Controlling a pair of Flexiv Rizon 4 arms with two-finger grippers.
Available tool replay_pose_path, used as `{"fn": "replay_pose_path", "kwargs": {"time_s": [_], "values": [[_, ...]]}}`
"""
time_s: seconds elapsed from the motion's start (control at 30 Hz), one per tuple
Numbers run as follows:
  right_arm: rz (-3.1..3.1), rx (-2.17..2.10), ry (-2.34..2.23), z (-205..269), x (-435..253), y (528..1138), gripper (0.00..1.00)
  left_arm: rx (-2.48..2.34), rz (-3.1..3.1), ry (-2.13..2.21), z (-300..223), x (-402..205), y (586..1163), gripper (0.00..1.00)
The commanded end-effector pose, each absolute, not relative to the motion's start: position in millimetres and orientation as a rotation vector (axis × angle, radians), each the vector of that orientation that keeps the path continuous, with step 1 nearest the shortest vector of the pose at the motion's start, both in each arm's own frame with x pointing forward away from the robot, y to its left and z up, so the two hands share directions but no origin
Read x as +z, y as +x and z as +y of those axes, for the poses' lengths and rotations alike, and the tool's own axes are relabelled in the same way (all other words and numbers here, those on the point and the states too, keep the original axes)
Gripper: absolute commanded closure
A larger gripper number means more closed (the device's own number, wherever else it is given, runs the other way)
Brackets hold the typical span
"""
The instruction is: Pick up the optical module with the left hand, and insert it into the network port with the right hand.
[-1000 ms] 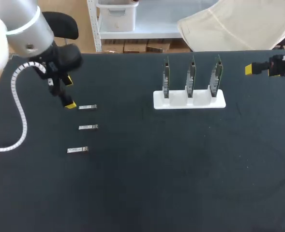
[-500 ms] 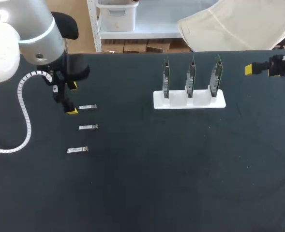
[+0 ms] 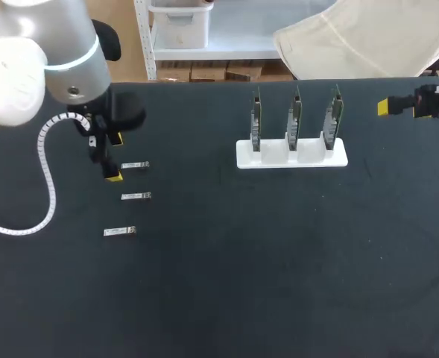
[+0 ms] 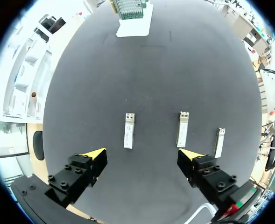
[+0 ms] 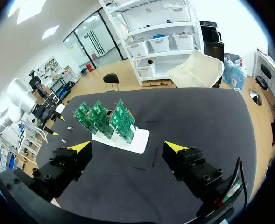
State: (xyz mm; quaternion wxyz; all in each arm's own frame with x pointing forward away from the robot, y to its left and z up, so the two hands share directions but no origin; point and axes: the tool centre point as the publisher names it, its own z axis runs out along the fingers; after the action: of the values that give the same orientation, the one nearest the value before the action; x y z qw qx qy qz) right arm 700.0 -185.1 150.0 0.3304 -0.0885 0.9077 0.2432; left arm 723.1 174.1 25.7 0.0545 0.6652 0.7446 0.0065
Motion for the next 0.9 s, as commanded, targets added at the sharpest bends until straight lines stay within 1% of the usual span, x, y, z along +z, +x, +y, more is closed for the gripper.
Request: {"fn": "replay_pose_path", "kwargs": {"time_s": [0.03,0.9], "values": [[2.374,0.636,-0.231,-185,150,700,0.0,0.033,2.276,2.001,172,19,727,0.0],[2.374,0.636,-0.231,-185,150,700,0.0,0.024,2.283,2.034,169,4,745,0.0]]}}
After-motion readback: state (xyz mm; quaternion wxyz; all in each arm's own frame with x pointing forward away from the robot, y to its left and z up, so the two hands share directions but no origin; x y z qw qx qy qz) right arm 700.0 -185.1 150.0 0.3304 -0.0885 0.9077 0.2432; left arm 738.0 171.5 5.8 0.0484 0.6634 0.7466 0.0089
